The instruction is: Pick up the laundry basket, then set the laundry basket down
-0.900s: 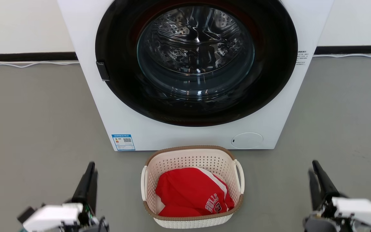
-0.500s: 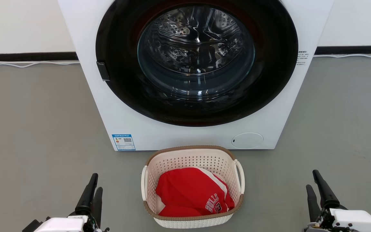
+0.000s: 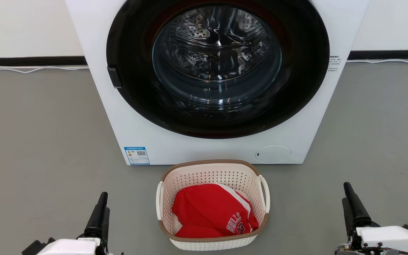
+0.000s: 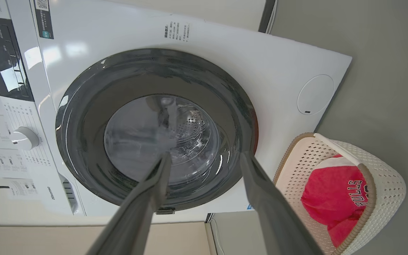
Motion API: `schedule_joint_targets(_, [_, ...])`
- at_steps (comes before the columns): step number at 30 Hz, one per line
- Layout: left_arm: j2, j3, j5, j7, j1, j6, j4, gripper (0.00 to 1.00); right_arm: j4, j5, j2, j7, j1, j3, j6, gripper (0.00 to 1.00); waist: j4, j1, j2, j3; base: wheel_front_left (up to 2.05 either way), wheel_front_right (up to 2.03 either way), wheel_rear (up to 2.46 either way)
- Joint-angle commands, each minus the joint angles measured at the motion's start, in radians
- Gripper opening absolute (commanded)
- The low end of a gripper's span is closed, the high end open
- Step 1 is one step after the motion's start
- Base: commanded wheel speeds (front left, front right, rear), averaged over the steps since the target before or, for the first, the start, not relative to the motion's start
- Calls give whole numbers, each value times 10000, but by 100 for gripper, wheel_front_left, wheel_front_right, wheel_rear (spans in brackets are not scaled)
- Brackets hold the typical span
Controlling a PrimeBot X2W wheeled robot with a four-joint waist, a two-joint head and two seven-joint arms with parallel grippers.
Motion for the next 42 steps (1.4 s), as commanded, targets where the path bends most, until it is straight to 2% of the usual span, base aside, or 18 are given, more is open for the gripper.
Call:
schedule_joint_targets(1, [84, 101, 268, -90, -326, -18, -209, 100, -346, -362, -149, -126, -182, 101, 18, 100, 4, -2, 0, -1, 0, 0, 0])
schedule_joint_targets(7, [95, 144, 1313, -266, -344, 74, -301, 100, -471, -1613, -192, -303, -189, 217, 21, 100, 21, -2, 0, 4, 0, 0, 0])
schedule_joint_targets(17, [116, -181, 3257, -588, -358, 550, -562, 100, -656, -3676, -309, -625, -259, 304, 28, 100, 72, -2, 0, 22, 0, 0, 0])
schedule_joint_targets(42, [162, -360, 5929, -1291, -412, 885, -535, 100, -541, -6872, -309, -1328, -283, 323, 43, 100, 170, -2, 0, 78, 0, 0, 0])
